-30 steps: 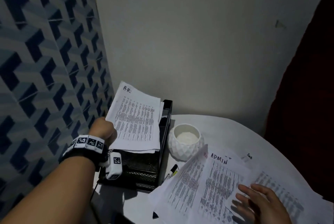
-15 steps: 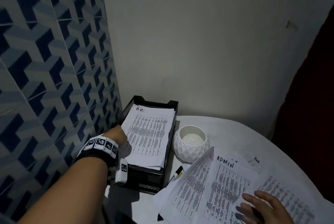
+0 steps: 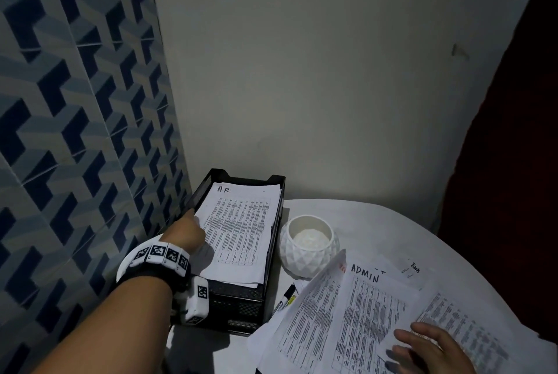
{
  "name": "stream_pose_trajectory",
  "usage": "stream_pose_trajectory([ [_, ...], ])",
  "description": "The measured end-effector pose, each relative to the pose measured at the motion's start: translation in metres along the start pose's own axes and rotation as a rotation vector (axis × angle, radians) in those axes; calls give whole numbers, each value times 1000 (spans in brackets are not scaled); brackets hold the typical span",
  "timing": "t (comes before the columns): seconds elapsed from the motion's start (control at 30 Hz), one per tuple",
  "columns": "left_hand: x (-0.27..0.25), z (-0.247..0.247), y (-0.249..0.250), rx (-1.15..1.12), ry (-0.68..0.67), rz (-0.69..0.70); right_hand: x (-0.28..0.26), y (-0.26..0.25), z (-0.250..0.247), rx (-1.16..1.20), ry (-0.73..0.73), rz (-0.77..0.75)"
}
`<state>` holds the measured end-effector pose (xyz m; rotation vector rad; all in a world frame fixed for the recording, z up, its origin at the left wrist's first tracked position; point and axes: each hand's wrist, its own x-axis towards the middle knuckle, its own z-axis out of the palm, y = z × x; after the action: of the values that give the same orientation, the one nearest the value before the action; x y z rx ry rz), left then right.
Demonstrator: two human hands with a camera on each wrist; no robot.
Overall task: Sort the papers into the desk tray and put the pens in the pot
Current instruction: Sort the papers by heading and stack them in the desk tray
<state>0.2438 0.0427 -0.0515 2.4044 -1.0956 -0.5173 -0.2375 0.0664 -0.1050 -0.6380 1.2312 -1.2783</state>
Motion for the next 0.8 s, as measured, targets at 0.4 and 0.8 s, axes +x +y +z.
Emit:
stream_pose_trajectory([
  [0.4,-98,-21,98,-269,53,333,16,1,-40,-433,170,173],
  [0.8,-162,74,125,-185,-290,431,43,9,-111,-464,715,299],
])
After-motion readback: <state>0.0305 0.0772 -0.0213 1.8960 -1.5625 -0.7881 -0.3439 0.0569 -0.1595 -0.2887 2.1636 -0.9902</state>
